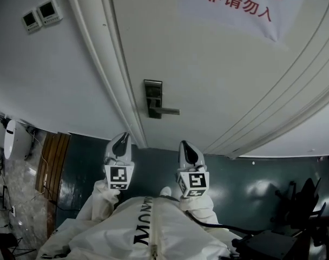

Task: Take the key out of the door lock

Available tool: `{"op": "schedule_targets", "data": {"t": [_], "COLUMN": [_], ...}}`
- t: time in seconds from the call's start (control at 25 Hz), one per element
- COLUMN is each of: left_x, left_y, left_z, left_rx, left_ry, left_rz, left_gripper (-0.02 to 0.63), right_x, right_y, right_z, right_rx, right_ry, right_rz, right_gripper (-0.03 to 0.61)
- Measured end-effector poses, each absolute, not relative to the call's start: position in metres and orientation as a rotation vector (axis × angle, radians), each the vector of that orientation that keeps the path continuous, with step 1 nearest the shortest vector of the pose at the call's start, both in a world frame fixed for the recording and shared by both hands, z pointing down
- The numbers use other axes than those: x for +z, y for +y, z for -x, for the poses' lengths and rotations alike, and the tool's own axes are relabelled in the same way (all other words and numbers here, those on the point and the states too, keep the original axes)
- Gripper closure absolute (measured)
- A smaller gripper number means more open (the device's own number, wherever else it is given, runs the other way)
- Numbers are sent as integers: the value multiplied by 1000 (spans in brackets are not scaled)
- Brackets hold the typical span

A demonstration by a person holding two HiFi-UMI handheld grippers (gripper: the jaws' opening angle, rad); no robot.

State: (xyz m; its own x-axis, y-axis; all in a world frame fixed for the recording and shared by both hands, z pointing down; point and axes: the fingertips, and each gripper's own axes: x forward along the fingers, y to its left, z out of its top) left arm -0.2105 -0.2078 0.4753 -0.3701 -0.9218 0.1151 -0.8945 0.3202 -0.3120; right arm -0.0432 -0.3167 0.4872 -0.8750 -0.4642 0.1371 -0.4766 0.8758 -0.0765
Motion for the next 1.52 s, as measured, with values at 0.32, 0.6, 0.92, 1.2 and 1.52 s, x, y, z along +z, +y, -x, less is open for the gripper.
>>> {"op": "schedule_targets", "data": {"t": [0.32, 0.6, 0.92, 1.2, 1.52], "left_x": [483, 499, 513, 504, 492], "left_y": [-135, -64, -14, -7, -19], "left_z": [209, 205, 191, 175, 140], "left_rx": [-516, -444, -407, -410, -438], "left_ry": [2418, 2406, 2400, 2399, 2353], "left_rz": [1771, 1847, 1916, 1874, 1883], "left_gripper": [592, 592, 592, 592, 592], "right_x": [489, 496, 493, 493, 489], "right_y": [-249, -173, -111, -100, -108], "right_z": [47, 45, 28, 13, -24], "right_rx": [112, 69, -3, -1, 17], "right_ry": [-2891, -2847, -2808, -2834, -2834], "right_rz": [-810, -856, -867, -836, -850], "right_gripper": [586, 585, 581, 580, 580]}}
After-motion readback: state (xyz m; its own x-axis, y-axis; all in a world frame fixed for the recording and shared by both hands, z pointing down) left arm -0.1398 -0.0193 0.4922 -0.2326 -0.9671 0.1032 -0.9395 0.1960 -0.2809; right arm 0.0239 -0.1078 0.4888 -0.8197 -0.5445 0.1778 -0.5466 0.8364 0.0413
